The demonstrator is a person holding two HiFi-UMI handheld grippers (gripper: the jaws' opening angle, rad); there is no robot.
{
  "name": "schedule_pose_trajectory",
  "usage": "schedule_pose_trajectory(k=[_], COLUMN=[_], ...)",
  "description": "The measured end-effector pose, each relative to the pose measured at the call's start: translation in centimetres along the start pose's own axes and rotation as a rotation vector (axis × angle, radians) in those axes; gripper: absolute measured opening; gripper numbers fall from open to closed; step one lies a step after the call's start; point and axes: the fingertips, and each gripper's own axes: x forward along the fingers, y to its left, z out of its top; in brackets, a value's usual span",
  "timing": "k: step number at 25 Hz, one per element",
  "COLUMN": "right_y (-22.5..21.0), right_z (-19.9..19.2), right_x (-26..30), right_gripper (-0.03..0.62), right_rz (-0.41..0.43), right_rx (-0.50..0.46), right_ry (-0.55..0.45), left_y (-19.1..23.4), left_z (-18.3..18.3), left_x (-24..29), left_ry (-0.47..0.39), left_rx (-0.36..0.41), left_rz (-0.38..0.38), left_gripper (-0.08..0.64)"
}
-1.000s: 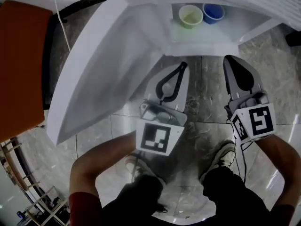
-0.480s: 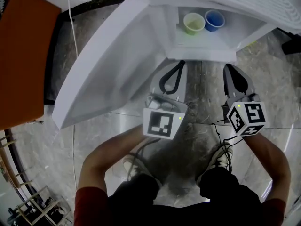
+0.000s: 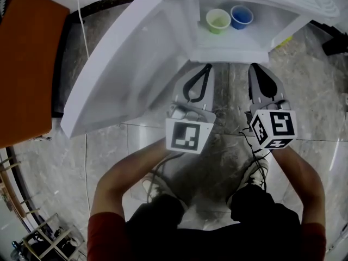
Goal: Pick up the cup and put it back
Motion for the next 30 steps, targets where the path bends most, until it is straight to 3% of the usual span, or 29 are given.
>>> schedule_pose_trajectory(k=[22, 30], right_y=[-1.4, -2.9], right_z=[-2.1, -2.8], right_x=[2.6, 4.7], right_gripper=[0.013, 0.068], right_rz=[-0.003, -0.011], right_rx=[0.011, 0.007], right_ry=[0.016, 0.026], left_y=[0.1, 0.1], left_z=[-1.8, -3.2], left_x=[0.4, 1.1], left_ry=[0.043, 0.065], left_rx=[-0.032, -0.053], left_rz=[0.043, 0.055], left_gripper=[0.000, 0.000])
